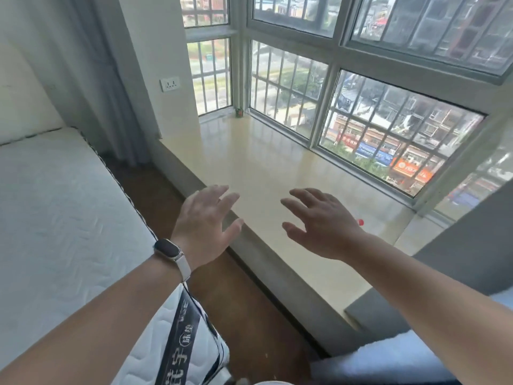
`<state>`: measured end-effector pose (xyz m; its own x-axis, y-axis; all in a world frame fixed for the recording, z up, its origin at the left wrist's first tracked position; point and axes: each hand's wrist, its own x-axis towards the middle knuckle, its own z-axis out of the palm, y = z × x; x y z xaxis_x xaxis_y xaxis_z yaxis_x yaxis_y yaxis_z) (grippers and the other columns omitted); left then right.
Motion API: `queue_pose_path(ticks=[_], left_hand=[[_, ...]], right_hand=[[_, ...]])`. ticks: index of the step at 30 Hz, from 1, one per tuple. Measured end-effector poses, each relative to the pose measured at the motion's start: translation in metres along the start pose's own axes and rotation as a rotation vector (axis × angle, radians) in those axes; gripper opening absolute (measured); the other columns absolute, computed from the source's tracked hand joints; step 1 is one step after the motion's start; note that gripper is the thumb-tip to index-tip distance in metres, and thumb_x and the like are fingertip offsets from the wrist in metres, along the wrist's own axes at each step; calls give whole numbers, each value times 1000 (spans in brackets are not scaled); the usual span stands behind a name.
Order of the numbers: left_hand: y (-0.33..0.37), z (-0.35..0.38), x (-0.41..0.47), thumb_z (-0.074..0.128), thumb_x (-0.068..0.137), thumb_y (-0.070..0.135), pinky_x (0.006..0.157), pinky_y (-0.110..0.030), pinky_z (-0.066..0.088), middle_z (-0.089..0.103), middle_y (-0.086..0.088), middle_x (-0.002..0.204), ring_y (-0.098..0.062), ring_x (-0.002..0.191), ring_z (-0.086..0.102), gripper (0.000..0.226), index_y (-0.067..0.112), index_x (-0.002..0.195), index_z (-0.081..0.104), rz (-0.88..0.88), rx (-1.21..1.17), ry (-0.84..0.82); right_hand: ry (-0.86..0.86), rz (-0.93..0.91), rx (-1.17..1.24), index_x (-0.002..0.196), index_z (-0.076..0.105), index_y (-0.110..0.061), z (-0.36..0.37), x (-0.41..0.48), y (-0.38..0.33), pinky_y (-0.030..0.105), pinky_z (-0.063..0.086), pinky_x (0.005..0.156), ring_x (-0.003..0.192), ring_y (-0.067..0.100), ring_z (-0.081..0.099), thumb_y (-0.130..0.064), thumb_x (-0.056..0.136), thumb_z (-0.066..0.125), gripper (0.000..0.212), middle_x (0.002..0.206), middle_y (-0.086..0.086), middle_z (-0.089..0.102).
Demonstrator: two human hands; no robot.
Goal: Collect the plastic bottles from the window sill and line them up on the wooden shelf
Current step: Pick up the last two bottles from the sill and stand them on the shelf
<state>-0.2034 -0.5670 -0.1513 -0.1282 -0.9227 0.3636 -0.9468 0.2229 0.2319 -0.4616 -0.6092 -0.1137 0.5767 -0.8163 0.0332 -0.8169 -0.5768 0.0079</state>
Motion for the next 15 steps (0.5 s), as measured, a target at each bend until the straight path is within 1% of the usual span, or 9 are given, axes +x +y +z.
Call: queue_pose_path(ticks=[3, 6, 15], left_hand=[[-16, 7, 15, 45, 88, 53, 108, -55, 35, 57, -7, 137, -30, 132, 48, 53, 22, 130, 57, -5, 1, -3], [-28, 17, 36, 44, 87, 53, 109, -55, 35, 57, -7, 138, -30, 132, 48, 54, 23, 130, 57, -20, 11, -33], [-37, 60, 116, 40, 87, 55, 110, -53, 33, 54, -6, 141, -29, 132, 46, 57, 25, 132, 55, -13, 32, -120]], right_hand=[[19, 12, 8, 147, 42, -27, -1, 24, 3, 40, 26, 113, 143, 25, 30, -63, 87, 17, 75, 155, 2, 39], [20, 23, 16, 146, 42, -27, 1, 44, 13, 41, 27, 112, 143, 26, 31, -63, 88, 19, 72, 155, 3, 40], [-9, 81, 61, 143, 47, -24, 38, 108, 70, 41, 32, 108, 140, 29, 36, -62, 87, 21, 72, 151, 6, 44]])
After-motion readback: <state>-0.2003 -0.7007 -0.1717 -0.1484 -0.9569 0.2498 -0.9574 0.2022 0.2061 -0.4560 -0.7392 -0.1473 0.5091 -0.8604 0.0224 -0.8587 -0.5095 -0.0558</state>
